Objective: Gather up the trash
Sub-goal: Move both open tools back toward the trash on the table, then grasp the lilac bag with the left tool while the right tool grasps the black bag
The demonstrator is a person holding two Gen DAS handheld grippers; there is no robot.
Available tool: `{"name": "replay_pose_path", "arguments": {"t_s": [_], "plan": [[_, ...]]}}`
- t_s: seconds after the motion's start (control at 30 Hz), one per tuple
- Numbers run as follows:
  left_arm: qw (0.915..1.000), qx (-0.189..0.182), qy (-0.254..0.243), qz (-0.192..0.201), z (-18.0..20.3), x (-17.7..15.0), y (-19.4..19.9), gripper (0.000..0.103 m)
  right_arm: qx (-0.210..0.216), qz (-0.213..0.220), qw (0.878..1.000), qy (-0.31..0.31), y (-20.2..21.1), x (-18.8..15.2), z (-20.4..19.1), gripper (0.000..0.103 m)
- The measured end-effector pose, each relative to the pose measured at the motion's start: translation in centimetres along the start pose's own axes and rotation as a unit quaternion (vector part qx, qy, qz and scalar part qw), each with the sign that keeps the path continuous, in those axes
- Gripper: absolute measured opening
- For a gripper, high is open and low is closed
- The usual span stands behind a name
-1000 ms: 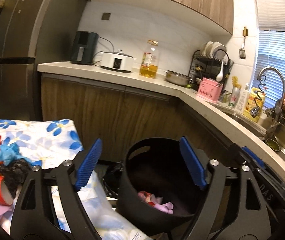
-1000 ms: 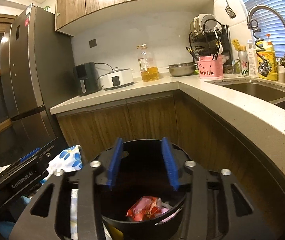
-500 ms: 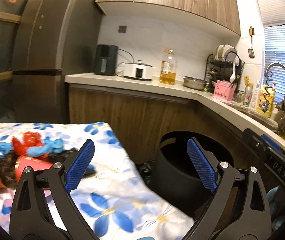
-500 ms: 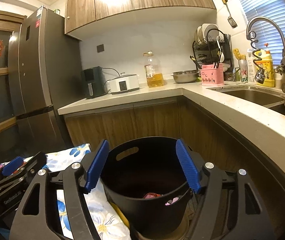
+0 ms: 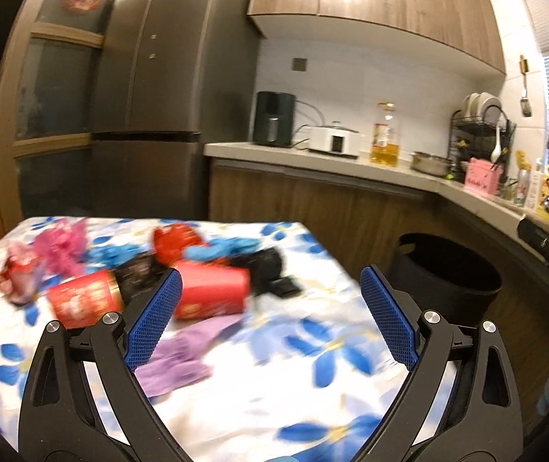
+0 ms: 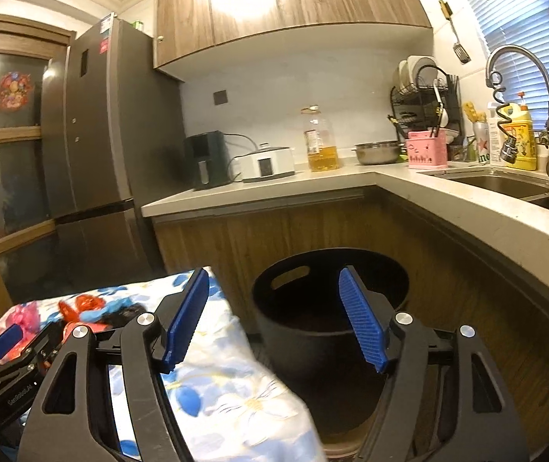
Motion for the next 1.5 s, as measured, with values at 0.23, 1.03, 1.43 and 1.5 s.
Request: {"name": "replay_pose_path", "arguments": {"t_s": [0.23,1.03,1.43,1.5], "plan": [[0.9990,0.035,0.014,-0.025,-5.7,-3.1,1.4,0.092,0.033,-0.028,0.999,-0.001,0.2,-3.2,-3.8,0.069],[0.9857,0.000,0.010,-0.168,-6.4,-8.9,-7.2,0.032,0.065,-0.073,0.995,0.014,-1.8,-7.2,-8.5,0.069],[0.9872,-0.036,0.049,-0.147,-7.4,-8.5,-5.3,0.006,0.075,-0.106,0.991,0.031,-3.3,-9.1,-10.5,0.069],[0.9885,-0.030,0.057,-0.137,-8.1,-8.1,-4.2,0.005,0.077,-0.109,0.990,0.037,-3.7,-9.5,-11.0,0.069]]}}
Point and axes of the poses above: each gripper's, at about its wrist camera, not at the fingertips, and y roughly against the way its jaws point, z to its right, x to its top, the point moved 7 cm from there along -y, roughly the way its jaws point, and after that the axes turned 11 degrees about -y, right-handed, at the moved point
